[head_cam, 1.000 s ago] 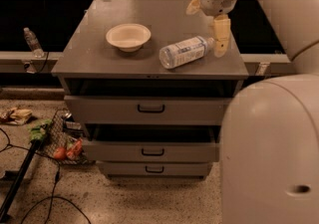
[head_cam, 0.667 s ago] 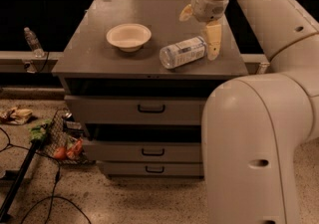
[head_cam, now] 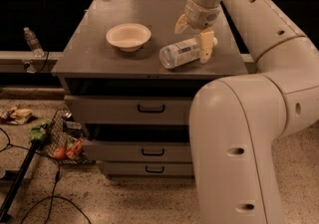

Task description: Place blue plastic bottle upright

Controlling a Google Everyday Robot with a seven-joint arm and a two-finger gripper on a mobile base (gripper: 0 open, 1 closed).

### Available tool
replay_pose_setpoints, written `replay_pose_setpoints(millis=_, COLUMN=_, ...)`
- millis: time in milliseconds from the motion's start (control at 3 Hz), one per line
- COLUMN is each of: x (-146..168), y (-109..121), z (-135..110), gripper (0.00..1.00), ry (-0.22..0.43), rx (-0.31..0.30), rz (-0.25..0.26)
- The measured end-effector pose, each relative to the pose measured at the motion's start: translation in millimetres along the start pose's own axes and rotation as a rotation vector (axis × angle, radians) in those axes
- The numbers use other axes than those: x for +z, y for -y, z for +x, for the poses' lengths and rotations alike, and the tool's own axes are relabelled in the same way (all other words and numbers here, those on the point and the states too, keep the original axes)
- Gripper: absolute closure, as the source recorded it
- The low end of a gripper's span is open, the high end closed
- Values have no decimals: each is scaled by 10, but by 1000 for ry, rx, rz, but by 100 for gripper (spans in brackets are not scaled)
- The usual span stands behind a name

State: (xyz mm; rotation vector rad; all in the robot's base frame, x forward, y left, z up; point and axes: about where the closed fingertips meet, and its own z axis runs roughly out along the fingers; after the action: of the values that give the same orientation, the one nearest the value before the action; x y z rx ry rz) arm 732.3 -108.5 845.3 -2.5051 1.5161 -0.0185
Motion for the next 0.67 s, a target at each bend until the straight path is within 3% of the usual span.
replay_pose_setpoints(millis=333, x=112, y=29, z=-38, gripper=41, ry=-7, rx=-49, rz=-27)
replay_pose_setpoints(millis=667, x=-26, y=0, z=25, gripper=72, ry=-70, rx=-37, rz=-13)
